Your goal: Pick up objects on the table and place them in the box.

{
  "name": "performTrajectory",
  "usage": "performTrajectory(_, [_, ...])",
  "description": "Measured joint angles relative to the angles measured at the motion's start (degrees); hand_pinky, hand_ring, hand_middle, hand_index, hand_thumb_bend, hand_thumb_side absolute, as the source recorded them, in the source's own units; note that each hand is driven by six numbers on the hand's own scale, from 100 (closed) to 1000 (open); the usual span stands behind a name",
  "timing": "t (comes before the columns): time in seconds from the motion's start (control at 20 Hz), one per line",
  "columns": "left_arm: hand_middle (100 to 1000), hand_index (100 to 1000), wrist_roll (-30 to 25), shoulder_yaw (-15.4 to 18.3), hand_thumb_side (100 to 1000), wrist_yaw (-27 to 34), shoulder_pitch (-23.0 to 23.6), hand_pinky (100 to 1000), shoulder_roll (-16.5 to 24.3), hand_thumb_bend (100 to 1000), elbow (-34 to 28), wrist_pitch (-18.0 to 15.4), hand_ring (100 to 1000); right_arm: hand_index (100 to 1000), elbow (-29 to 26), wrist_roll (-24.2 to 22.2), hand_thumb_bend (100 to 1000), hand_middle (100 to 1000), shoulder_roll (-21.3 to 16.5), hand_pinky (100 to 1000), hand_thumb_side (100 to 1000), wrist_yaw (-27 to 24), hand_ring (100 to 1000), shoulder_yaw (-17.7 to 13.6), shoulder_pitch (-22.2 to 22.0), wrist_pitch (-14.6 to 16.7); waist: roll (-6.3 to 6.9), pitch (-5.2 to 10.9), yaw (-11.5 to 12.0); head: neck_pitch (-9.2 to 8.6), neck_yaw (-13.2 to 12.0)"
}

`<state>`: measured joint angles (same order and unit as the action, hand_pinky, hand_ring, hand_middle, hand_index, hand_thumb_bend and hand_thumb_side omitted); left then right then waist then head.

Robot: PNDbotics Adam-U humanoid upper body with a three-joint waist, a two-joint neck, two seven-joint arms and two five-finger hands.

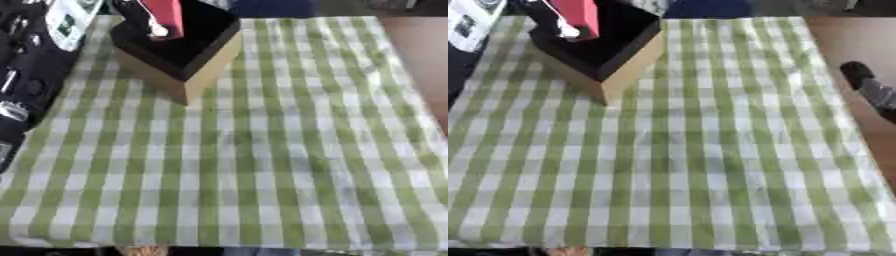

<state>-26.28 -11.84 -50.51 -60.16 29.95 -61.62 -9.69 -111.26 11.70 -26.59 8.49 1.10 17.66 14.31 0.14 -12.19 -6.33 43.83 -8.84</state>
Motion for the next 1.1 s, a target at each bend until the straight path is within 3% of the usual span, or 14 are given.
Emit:
performTrajectory(0.3, [564,778,5.6,3.0,207,-6.6,-0.7,684,-4.3,532,9.0,0.7,589,874,0.0,-0.4,618,740,0.1,783,100,-0.2,691,0.3,0.5,0.1,-0.03,-0.75,-1.1,0.00,-0.3])
performTrajectory(0.45, [627,806,6.6,4.5,297,-8.5,-0.9,719,-5.9,659,12.3,1.2,653,874,0.0,-0.6,617,740,0.1,783,100,-0.3,691,0.3,0.5,0.1,-0.10,-0.92,-1.3,0.00,-0.6])
performTrajectory(0.5, [627,806,6.8,4.8,297,-8.8,-0.9,719,-6.2,659,13.1,1.4,653,874,0.0,-0.6,617,740,0.1,783,100,-0.3,691,0.3,0.5,0.1,-0.14,-0.92,-1.4,0.00,-0.6])
performTrajectory(0.55, [724,837,6.9,5.1,358,-9.0,-0.9,774,-6.5,754,13.6,1.4,741,874,0.0,-0.7,617,740,0.1,783,100,-0.4,691,0.3,0.5,0.1,-0.17,-0.93,-1.4,0.00,-0.6])
performTrajectory(0.75, [785,870,6.0,5.6,386,-8.9,-0.9,813,-6.8,786,14.1,1.3,788,874,0.0,-0.7,617,740,0.2,784,100,-0.5,691,0.4,0.6,0.1,-0.21,-0.94,-1.4,0.00,-0.6])
performTrajectory(1.1, [771,866,4.3,6.3,414,-5.6,-0.9,807,-5.6,785,9.2,2.2,777,875,0.0,-0.7,617,740,0.2,784,100,-0.5,692,0.3,0.5,0.2,-0.22,-0.93,-0.7,0.00,-0.6])
